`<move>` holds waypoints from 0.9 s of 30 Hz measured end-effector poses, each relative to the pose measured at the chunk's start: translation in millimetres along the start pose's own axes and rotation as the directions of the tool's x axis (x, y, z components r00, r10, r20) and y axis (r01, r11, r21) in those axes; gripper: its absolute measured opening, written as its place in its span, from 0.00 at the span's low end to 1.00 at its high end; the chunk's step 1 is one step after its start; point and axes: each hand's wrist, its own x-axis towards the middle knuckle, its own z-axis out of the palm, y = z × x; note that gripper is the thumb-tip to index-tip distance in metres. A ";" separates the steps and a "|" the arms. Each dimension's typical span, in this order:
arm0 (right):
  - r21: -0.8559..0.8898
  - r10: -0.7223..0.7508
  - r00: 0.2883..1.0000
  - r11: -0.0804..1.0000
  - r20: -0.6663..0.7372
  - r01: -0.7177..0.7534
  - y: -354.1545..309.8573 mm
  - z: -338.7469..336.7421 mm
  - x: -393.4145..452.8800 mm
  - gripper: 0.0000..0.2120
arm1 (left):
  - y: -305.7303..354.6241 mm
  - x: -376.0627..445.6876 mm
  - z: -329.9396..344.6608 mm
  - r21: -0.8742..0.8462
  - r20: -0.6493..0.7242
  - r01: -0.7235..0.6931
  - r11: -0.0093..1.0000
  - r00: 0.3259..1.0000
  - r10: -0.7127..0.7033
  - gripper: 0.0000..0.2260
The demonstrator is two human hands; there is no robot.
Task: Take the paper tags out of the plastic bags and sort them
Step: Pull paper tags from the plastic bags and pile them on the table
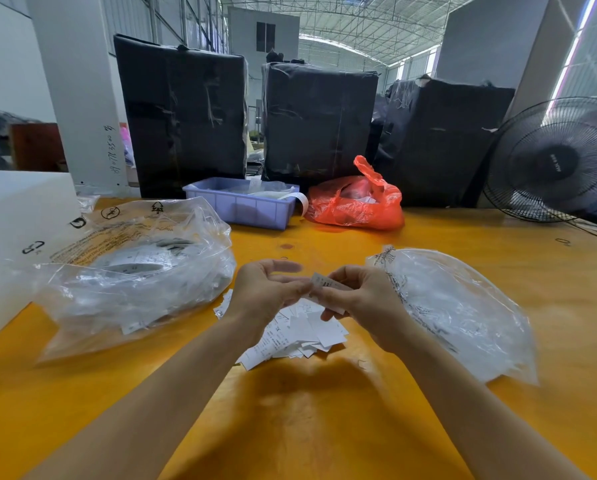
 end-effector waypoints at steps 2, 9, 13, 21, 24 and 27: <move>-0.002 0.002 1.000 1.000 0.000 -0.002 -0.4 1.0 -1.0 0.09 | -1.4 0.2 -0.3 0.009 0.015 0.009 1.000 1.000 -0.010 0.11; 0.077 0.054 0.997 0.996 -0.064 -0.049 1.9 2.4 2.3 0.10 | -3.0 1.7 -1.3 -0.016 -0.057 0.026 1.000 0.998 -0.026 0.10; 0.039 0.027 0.995 0.999 -0.093 -0.023 2.8 1.1 3.1 0.12 | -2.8 0.1 0.0 -0.057 -0.067 0.057 0.997 0.996 -0.060 0.11; -0.031 -0.057 0.969 0.998 -0.239 0.051 3.0 12.4 -1.9 0.04 | -10.3 -2.0 7.9 -0.132 -0.101 0.096 0.987 0.989 -0.109 0.10; -0.015 -0.065 0.978 0.998 -0.198 0.063 -1.0 20.2 -5.7 0.03 | -9.4 -2.2 9.5 -0.249 -0.151 0.119 0.961 0.975 -0.160 0.09; -0.026 -0.028 0.998 0.999 -0.056 0.027 -3.8 26.3 -8.1 0.15 | -5.6 -2.6 10.9 -0.387 -0.196 0.132 0.913 0.955 -0.222 0.08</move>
